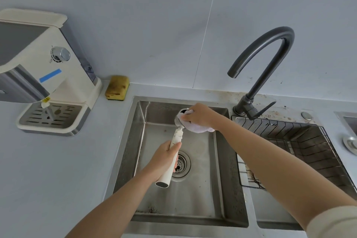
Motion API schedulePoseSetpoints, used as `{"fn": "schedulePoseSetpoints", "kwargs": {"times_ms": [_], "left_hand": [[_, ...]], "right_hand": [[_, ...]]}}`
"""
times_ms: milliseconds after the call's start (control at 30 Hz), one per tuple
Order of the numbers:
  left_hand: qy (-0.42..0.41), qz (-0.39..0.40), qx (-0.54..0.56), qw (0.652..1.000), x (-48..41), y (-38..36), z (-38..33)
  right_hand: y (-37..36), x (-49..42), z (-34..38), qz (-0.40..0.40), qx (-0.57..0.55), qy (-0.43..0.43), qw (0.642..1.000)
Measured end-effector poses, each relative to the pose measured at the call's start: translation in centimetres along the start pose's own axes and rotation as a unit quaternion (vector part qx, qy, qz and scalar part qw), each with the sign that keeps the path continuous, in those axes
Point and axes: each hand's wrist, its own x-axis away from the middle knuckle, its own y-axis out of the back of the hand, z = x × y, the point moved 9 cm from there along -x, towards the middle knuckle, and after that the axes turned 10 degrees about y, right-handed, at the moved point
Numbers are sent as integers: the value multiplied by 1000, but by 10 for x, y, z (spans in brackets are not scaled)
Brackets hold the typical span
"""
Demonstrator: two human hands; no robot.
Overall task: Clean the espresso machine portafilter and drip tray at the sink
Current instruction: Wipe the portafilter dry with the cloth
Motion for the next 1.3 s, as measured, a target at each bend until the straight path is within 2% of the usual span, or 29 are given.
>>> {"fn": "schedulePoseSetpoints", "kwargs": {"times_ms": [67,133,200,300,400,500,567,633,733,867,1000,1033,1100,1133,1233,1300], "left_hand": [[-5,-17,-18,1000,-1,1,-1],[-6,-42,-21,999,-3,3,-1],[-7,-62,-25,998,-4,3,-1],[-9,-70,-31,997,-4,0,2],[-15,-74,-47,996,-3,2,3],[-19,-71,-52,996,-6,7,3],[-21,-68,-51,996,-7,10,3],[-22,-64,-50,997,-7,11,4],[-23,-58,-52,997,-4,10,6],[-35,-54,-53,996,-1,11,3],[-28,-50,-84,995,-1,10,3],[-25,-49,-92,994,-1,9,4],[-21,-51,-113,992,-2,8,4],[-19,-53,-125,991,-2,8,4],[-15,-63,-140,988,-6,12,4],[-14,-67,-134,989,-9,16,4]], "right_hand": [[5,-5,-4,-20,-71,-19,997],[3,-4,-18,-48,-193,-89,976],[-3,-4,-23,-64,-302,-108,945],[-10,-6,-31,-101,-357,-111,922],[-3,-6,-27,-115,-260,-55,957],[7,-3,-6,-71,-38,32,996],[13,-3,-1,-54,98,49,993],[14,-4,1,-49,182,50,981],[9,-10,-2,-5,207,36,978],[15,-6,-9,34,27,-31,999],[6,2,-15,35,-145,-79,986],[-1,4,-20,39,-213,-106,970],[-21,13,-25,88,-352,-177,915],[-28,16,-27,103,-383,-196,897],[-32,12,-32,81,-426,-205,877],[-37,9,-34,59,-494,-215,840]]}}
